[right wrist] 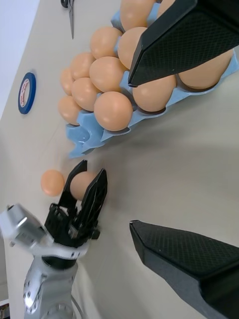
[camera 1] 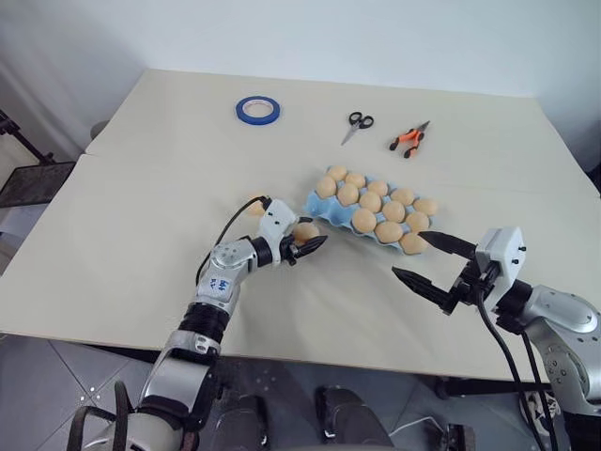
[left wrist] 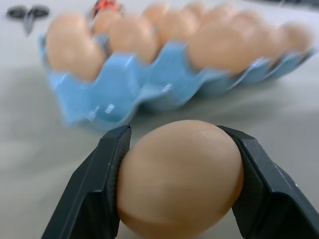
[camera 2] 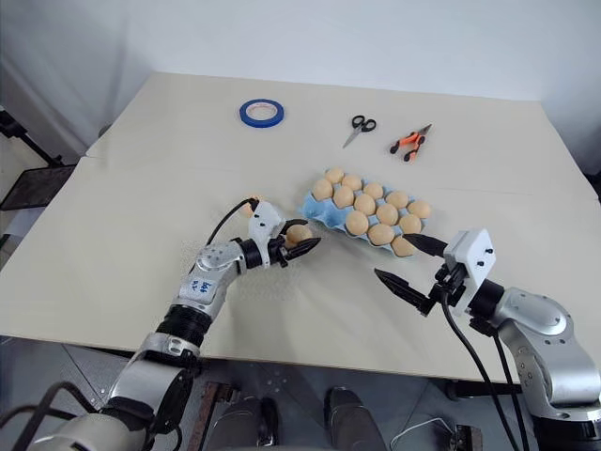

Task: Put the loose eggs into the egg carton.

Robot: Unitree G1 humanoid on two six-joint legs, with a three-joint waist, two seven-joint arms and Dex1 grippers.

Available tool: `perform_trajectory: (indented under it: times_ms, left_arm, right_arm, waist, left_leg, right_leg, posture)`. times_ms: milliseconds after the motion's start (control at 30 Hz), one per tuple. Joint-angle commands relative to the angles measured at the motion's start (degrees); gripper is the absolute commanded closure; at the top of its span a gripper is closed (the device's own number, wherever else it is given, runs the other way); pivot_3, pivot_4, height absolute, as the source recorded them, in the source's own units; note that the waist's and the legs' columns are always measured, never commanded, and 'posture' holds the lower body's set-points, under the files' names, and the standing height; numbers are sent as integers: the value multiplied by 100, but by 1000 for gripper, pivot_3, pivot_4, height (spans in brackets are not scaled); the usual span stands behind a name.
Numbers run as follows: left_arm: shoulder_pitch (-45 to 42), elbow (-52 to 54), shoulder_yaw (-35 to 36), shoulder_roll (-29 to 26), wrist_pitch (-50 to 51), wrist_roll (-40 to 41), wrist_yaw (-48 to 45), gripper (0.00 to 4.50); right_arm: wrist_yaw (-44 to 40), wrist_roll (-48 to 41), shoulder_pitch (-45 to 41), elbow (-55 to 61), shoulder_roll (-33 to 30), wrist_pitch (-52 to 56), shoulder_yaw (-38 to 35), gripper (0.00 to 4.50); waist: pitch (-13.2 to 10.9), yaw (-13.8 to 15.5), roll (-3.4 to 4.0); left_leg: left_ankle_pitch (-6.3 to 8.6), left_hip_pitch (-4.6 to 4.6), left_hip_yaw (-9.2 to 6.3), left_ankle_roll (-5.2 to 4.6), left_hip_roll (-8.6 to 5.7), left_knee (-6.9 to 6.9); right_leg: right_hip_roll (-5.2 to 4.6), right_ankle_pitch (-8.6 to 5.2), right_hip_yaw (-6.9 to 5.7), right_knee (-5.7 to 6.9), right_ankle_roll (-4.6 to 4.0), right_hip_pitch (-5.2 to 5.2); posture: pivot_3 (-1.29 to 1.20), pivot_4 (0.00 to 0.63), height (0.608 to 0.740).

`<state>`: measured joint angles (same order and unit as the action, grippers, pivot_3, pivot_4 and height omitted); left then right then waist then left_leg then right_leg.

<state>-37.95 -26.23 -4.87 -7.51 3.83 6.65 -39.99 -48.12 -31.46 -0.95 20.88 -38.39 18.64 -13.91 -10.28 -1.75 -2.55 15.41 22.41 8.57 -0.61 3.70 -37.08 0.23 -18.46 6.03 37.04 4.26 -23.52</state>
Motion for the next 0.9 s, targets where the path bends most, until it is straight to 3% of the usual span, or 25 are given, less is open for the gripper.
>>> perform_trajectory:
  times_ms: [33,400,567,633,900]
  left_arm:
    - [-445,304,130,276,239,176,393,2124]
    - [-1970,-2497,235,922,-902,-187,1102,2124]
    - [-2129,-2841,262,953,-1118,-223,1126,432]
    - [-2114,-2802,254,945,-1122,-238,1127,10]
    - [-1713,-1776,197,746,-956,-173,915,10]
  right_arm:
    - [50,-52,21,252,-32,-49,-150,0]
    - [147,-45,93,351,-1,-47,-177,0]
    - [206,-65,253,433,1,-77,-245,0]
    - [219,-70,287,447,5,-88,-246,0]
    - [200,-60,201,352,8,-125,-174,0]
  waist:
    - [0,26,0]
    - [0,-10,-1]
    - [0,-5,0]
    - [0,1,0]
    - [0,-11,0]
  left_leg:
    - [-2,0,-3,-3,-2,-4]
    - [3,5,1,-14,-12,-1]
    - [10,13,3,2,-2,1]
    - [10,13,5,3,-2,0]
    - [10,11,8,0,-4,-2]
  right_leg:
    - [-1,0,-3,0,1,2]
    - [2,6,13,-16,15,-3]
    - [13,-2,13,-14,8,-15]
    - [12,-3,13,-15,9,-15]
    - [11,-2,15,-12,9,-12]
  posture:
    - [0,150,740]
    - [0,150,740]
    - [0,150,740]
    - [0,150,740]
    - [0,150,740]
